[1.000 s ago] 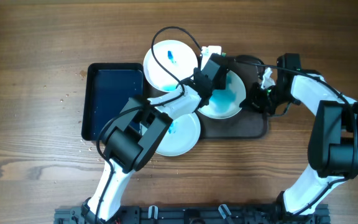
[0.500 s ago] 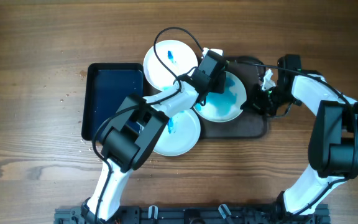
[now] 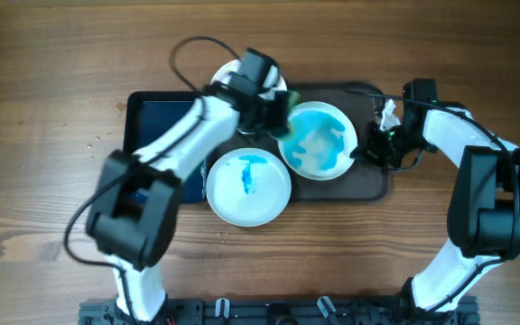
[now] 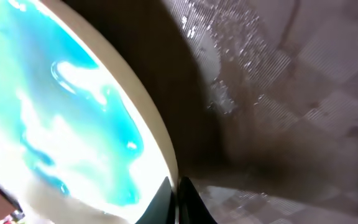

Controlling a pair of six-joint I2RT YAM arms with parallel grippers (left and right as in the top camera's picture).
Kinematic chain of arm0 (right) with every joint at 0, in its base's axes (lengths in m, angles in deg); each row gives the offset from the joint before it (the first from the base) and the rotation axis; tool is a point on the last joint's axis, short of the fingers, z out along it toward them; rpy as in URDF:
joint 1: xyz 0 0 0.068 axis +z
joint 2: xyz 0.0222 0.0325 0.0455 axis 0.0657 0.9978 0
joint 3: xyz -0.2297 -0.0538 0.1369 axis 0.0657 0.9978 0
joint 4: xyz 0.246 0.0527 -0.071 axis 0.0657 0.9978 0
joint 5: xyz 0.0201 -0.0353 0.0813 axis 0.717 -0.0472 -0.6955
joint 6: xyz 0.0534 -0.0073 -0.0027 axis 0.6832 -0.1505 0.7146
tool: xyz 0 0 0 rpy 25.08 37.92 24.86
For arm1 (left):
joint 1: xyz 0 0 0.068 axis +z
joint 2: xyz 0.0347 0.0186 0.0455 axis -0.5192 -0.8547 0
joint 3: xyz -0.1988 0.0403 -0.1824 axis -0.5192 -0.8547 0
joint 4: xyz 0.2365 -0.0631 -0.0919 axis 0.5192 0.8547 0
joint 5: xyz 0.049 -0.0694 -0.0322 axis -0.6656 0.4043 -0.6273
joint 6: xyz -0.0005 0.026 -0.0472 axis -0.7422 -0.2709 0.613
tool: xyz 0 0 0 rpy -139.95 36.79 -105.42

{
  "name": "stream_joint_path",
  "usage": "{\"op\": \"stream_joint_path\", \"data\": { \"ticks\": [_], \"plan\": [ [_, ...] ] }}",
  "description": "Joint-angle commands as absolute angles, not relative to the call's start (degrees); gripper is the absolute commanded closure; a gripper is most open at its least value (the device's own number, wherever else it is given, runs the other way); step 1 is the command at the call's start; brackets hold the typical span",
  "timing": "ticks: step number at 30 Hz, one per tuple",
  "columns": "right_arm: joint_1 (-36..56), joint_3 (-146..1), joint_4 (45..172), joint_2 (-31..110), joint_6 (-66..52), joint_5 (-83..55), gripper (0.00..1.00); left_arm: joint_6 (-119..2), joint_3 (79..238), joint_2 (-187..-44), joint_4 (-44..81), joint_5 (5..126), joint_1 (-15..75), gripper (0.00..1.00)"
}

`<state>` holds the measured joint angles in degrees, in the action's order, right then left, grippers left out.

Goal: Clean dirty plates on tray and stack at the side
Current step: 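Move cleaned plate with right gripper to table right side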

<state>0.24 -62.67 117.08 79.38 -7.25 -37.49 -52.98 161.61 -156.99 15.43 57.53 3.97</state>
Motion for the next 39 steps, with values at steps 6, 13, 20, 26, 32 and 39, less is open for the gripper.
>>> {"op": "stream_joint_path", "data": {
  "ticks": [6, 13, 20, 26, 32, 39],
  "plan": [
    [2.49, -66.5, 121.06, 69.94, -8.61, -21.86, 0.96, -52.24, 161.59, -150.32, 25.15, 58.6, 14.74, 0.96],
    [11.1, -67.13, 126.83, 55.99, -5.55, 0.65, 0.96, -52.22, 161.59, -150.21, 28.1, 58.64, 16.01, 0.96],
    [21.81, -67.13, 131.92, 49.94, 5.34, 23.12, 0.96, -52.26, 161.59, -150.21, 30.97, 57.42, 16.03, 0.96],
    [31.6, -67.13, 133.8, 49.85, 6.15, 41.72, 0.96, -52.22, 161.59, -147.79, 30.97, 50.62, 16.21, 0.96],
    [41.72, -67.13, 133.21, 49.85, 2.76, 63.49, 0.96, -52.2, 161.59, -141.88, 31.47, 46.91, 18.79, 0.96],
    [49.42, -67.11, 121.6, 49.85, -14.07, 81.04, 0.96, -52.2, 161.59, -140.73, 33.85, 45.44, 22.65, 0.96]
  ]
}}
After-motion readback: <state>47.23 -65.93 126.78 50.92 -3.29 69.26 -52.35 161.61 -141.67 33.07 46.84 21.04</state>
